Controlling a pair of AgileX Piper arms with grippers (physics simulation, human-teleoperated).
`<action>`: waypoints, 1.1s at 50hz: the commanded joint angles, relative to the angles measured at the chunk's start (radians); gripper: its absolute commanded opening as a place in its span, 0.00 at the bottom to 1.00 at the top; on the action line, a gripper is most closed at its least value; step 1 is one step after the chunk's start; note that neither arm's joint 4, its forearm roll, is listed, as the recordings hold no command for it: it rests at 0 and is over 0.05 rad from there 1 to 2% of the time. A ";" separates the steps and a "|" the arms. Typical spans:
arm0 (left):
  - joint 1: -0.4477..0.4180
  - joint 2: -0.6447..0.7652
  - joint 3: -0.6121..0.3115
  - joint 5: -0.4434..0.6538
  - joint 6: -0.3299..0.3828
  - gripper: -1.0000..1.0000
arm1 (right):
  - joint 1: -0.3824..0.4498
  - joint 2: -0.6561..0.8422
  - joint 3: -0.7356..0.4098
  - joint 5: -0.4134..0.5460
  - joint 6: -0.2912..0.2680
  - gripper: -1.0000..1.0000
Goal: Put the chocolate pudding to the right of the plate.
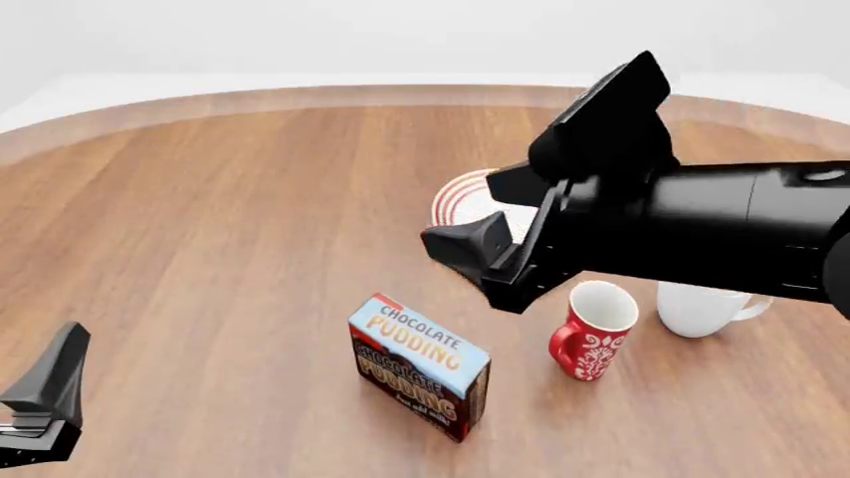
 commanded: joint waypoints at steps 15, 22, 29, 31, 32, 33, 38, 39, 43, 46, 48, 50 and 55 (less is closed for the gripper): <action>0.000 0.000 0.000 0.000 0.000 1.00 | 0.046 0.077 0.072 -0.085 0.053 1.00; 0.000 0.000 0.000 0.000 0.000 1.00 | 0.053 0.092 0.085 -0.098 0.061 1.00; 0.000 0.000 0.000 0.000 0.000 1.00 | 0.059 0.098 0.095 -0.098 0.049 1.00; 0.000 0.000 0.000 0.000 0.000 1.00 | 0.058 0.101 0.092 -0.098 0.050 1.00; 0.000 0.000 0.000 0.000 0.000 1.00 | 0.058 0.101 0.093 -0.098 0.051 1.00; 0.000 0.000 0.000 0.000 0.000 1.00 | 0.054 0.099 0.096 -0.099 0.051 1.00; 0.000 0.000 0.000 0.000 0.000 1.00 | 0.044 0.102 0.110 -0.106 0.054 1.00; 0.000 0.000 0.000 0.000 0.000 1.00 | 0.044 0.100 0.113 -0.106 0.056 1.00; 0.000 0.000 0.000 0.000 0.000 1.00 | 0.037 0.081 0.135 -0.102 0.061 1.00; 0.000 0.000 0.000 0.000 0.000 1.00 | 0.030 0.065 0.159 -0.101 0.060 1.00; 0.000 0.000 0.000 0.000 0.000 1.00 | 0.026 0.067 0.166 -0.106 0.061 1.00; 0.000 0.000 0.000 0.000 0.000 1.00 | 0.023 0.080 0.168 -0.115 0.064 1.00; 0.000 0.000 0.000 0.000 0.000 1.00 | 0.012 0.090 0.183 -0.128 0.066 1.00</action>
